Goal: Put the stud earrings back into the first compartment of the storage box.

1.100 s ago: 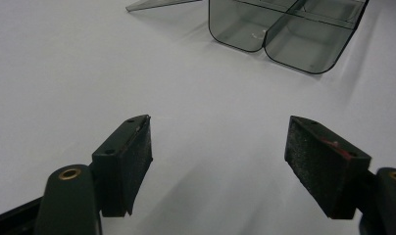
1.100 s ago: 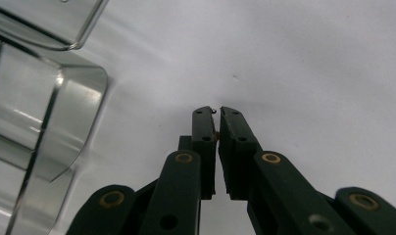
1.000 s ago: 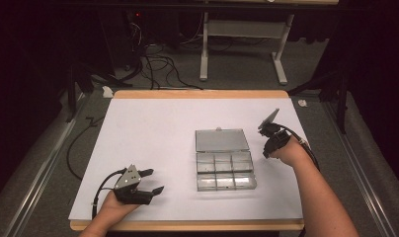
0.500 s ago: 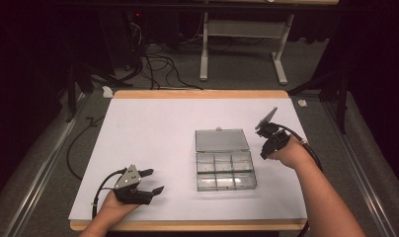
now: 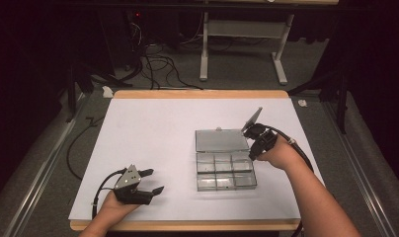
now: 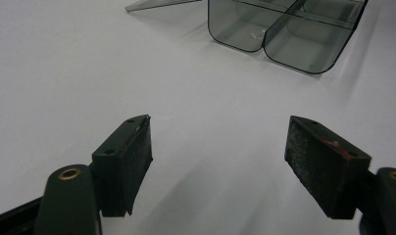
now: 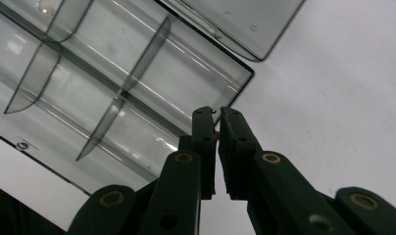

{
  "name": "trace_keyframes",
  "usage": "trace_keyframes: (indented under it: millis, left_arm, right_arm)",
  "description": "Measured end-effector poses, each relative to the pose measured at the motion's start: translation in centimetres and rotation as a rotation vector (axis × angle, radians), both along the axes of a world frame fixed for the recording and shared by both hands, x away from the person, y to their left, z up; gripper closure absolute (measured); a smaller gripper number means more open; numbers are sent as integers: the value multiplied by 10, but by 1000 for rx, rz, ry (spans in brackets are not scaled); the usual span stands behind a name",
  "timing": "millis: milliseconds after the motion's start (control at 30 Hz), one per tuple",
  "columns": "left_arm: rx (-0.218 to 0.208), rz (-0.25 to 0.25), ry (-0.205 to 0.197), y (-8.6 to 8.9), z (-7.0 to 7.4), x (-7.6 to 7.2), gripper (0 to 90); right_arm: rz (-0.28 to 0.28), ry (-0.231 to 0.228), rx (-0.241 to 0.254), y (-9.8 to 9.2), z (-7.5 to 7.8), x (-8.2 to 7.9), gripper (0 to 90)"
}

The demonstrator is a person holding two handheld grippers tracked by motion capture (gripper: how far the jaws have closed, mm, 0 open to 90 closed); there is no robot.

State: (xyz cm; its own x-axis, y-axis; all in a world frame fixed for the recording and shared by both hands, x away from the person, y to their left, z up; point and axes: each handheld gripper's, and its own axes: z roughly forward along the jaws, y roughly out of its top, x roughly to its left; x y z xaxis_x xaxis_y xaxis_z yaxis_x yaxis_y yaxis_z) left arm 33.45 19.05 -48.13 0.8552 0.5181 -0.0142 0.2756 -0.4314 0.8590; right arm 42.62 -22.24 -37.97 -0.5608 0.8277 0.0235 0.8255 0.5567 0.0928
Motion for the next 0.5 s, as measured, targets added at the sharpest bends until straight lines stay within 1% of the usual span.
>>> trace_keyframes:
  millis: [167, 200, 233, 267, 433, 467, 500]
  left_arm:
    - [0, -1, -2, 0, 0, 0, 262]
    - [0, -1, -1, 0, 0, 0, 262]
    - [0, -1, -1, 0, 0, 0, 262]
    - [0, -2, -1, 0, 0, 0, 262]
    - [-1, -2, -1, 0, 0, 0, 262]
    - [-1, -3, -1, 0, 0, 0, 262]
    - [0, -2, -2, 0, 0, 0, 262]
  right_arm:
    - [27, 3, 0, 12, -4, 0, 861]
    - [12, 16, 2, 16, -5, 0, 861]
    - [12, 16, 2, 16, -5, 0, 861]
    - [40, 10, 4, 20, -7, 0, 860]
    - [59, 13, 8, 29, -10, 0, 861]
    - [73, 13, 8, 33, -11, 1, 860]
    - [76, 12, 12, 35, -11, 1, 860]
